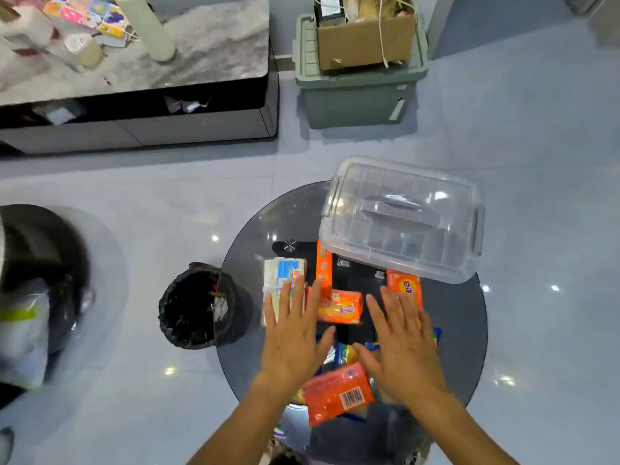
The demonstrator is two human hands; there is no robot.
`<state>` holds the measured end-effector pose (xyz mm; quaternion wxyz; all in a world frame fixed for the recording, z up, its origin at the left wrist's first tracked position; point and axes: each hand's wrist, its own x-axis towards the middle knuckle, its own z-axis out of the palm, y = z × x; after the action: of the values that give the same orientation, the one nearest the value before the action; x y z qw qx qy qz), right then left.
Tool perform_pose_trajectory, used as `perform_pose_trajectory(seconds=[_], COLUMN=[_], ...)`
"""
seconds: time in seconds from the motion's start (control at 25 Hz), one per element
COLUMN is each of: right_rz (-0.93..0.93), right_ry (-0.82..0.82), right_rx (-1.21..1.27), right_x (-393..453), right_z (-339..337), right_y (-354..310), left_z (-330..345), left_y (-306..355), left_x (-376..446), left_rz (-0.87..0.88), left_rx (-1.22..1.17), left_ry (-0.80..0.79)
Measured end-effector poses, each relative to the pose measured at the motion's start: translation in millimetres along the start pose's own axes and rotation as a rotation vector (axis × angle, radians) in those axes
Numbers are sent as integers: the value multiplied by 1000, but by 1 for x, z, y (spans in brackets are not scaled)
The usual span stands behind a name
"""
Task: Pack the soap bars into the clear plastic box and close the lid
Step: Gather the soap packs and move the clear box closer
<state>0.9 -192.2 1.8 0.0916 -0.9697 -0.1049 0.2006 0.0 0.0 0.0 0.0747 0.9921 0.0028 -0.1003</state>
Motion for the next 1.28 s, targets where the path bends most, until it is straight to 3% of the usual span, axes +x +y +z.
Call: perform_pose_trajectory(seconds=[0.24, 0.32, 0.4, 0.64, 0.96, 1.04, 1.16, 1.2, 1.28], right_rz=[-123, -152, -155, -178, -173, -174, 24, 126, 215], right_ry=[14, 22, 138, 130, 84, 178, 505, 532, 413], right_rx=[-121, -126, -120, -106, -31, 115, 154, 161, 394], right_x=[64, 73, 76, 75, 65, 56, 43, 38, 29], right_z=[54, 70, 68, 72, 60, 60, 67, 72, 82], right_y=[18, 20, 18, 18, 13, 22, 52, 62, 74], left_z=[68, 86, 94, 110, 93, 90, 88, 88, 88], left_y=[-21, -24, -23, -35, -31, -32, -36, -37, -37], left_x=[68, 72, 78, 79, 59, 54, 47, 46, 41], left_rz=[252, 267, 291, 382, 339, 313, 252, 240, 229], left_rx=[-103, -186, -184, -192, -279, -338, -344, -359, -382], left_ry=[116, 182, 268, 411, 327, 286, 271, 279, 314])
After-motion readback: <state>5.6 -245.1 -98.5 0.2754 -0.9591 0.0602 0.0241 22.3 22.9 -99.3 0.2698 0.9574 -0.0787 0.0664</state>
